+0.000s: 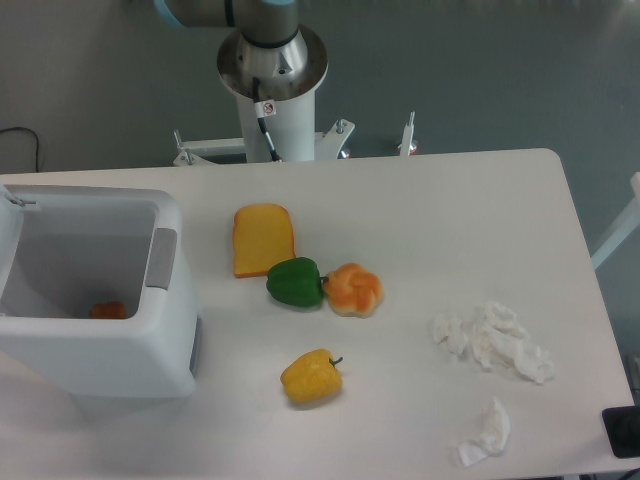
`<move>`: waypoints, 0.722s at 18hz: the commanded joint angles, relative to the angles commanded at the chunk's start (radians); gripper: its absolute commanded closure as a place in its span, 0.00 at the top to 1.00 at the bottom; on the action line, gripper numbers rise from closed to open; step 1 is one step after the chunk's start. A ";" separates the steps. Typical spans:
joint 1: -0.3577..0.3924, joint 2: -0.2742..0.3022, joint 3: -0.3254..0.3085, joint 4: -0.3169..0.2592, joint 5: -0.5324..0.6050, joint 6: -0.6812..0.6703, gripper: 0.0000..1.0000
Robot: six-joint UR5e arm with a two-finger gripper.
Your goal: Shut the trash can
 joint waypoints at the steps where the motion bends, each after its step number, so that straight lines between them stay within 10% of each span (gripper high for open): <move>1: 0.000 -0.006 0.000 0.000 0.000 0.003 1.00; 13: -0.026 -0.063 0.002 0.018 0.005 0.006 1.00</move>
